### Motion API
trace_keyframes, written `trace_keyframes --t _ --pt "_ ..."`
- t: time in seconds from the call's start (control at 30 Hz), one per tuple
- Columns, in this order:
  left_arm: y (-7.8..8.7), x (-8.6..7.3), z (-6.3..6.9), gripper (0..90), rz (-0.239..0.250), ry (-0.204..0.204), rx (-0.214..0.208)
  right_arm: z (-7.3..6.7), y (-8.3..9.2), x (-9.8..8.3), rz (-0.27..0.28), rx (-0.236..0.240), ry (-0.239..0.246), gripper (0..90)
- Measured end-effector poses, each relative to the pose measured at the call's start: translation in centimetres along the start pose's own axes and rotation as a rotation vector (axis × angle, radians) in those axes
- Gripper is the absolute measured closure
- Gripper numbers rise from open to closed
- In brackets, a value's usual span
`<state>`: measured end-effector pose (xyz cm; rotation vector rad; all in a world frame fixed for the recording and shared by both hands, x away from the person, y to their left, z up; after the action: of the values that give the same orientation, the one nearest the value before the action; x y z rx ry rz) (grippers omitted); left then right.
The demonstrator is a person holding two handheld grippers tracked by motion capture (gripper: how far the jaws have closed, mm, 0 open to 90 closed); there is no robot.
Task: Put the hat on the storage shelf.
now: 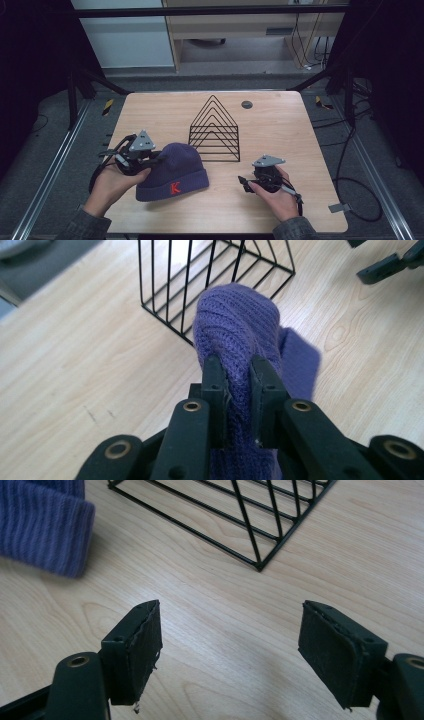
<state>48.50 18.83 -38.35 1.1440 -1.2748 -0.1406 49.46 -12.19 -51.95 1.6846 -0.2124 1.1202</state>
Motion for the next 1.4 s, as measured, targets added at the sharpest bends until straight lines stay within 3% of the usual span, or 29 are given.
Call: trace_keyframes --t 0.27,0.3,0.33,0.43,0.5,0.77,1.17,1.4 --pt "2.6 1.2 -0.3 79.3 0.036 -0.026 0.021 -1.8 0.6 1.2 0.033 0.015 0.051 24.7" --pt "3.0 1.4 -0.4 79.3 0.039 -0.030 0.025 -2.2 0.8 1.6 0.041 0.023 0.055 24.7" --pt "3.5 1.7 -0.6 79.4 0.043 -0.038 0.030 -3.4 1.3 2.7 0.060 0.042 0.091 24.5" --pt "4.0 2.0 -0.9 79.4 0.051 -0.038 0.038 -4.4 1.5 3.5 0.072 0.058 0.103 23.8" --pt "4.5 2.4 -1.2 79.4 0.057 -0.041 0.043 -6.1 1.5 4.7 0.078 0.092 0.138 22.5" --pt "5.5 3.7 -1.7 79.4 0.087 -0.057 0.039 -9.2 1.1 6.8 0.063 0.175 0.201 22.7" --pt "6.4 4.6 -1.0 79.4 0.111 -0.088 0.023 -10.6 0.9 8.8 0.058 0.231 0.232 28.5" --pt "6.8 4.8 -0.4 79.4 0.126 -0.105 0.002 -10.9 -0.4 9.4 0.042 0.246 0.235 28.4"
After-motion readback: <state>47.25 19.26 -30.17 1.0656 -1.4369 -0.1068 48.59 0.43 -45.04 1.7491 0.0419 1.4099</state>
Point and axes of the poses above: each handheld gripper's, and its own axes: y roughly backward along the jaws, x roughly out of its top, z roughly to its right, the point moved 7 cm from there along -y, roughly forward along the jaws, and after that the axes turned 2 degrees about -x, right-handed, at the moved point
